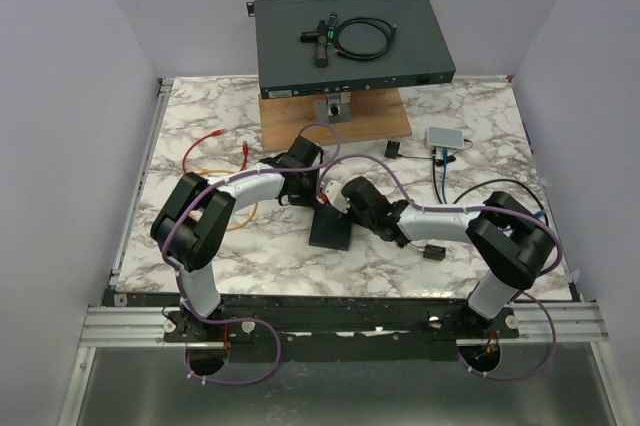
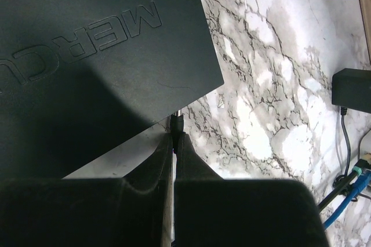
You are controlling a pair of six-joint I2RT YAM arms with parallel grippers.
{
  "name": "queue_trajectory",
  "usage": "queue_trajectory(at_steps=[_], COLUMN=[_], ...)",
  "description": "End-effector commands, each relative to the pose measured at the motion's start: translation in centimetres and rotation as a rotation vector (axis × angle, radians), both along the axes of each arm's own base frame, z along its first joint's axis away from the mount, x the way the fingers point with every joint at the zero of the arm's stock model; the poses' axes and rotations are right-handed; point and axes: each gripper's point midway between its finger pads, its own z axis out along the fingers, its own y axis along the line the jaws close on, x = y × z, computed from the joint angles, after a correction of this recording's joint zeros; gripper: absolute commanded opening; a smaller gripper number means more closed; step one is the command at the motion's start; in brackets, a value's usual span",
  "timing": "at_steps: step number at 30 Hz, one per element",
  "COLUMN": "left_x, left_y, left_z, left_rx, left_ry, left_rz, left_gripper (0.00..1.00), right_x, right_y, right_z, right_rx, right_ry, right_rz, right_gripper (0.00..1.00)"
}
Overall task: Insert the plug into the switch port
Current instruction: Insert the connector into the switch port.
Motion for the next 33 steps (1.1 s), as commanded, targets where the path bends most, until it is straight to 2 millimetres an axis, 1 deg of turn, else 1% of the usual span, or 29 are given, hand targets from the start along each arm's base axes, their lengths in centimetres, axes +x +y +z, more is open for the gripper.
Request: queue_trajectory(at_steps=[1, 8, 18, 23, 30, 33], left_x=[0.2, 0.2, 0.1, 0.1, 0.1, 0.2], left_y=[-0.3, -0.4, -0.4, -0.4, -0.4, -0.4], left_z=[0.0, -0.1, -0.2, -0.2, -0.2, -0.2], left_rx=[-0.004, -0.005, -0.004, -0.003, -0.002, -0.003], left_ry=[0.008, 0.014, 0.017, 0.017, 0.017, 0.017], left_rz=[-0.016, -0.018, -0.02, -0.02, -0.019, -0.02], left_gripper=[0.0, 0.0, 0.0, 0.0, 0.0, 0.0], right_x=[0.3, 0.4, 0.8, 0.7, 0.0, -0.2], right_y=[0.8, 1.4, 1.2, 1.4, 1.6, 1.7], right_z=[0.3, 1.3, 2.3, 2.2, 1.2, 1.2], right_rx=[0.029, 0.062, 0.067, 0.076, 0.071, 0.076], right_ry=[0.009, -0.007, -0.046, -0.035, 0.01, 0.017], right_rz=[0.008, 0.032, 0.014, 0.023, 0.043, 0.051], right_gripper=[0.01, 0.01, 0.01, 0.01, 0.01, 0.01])
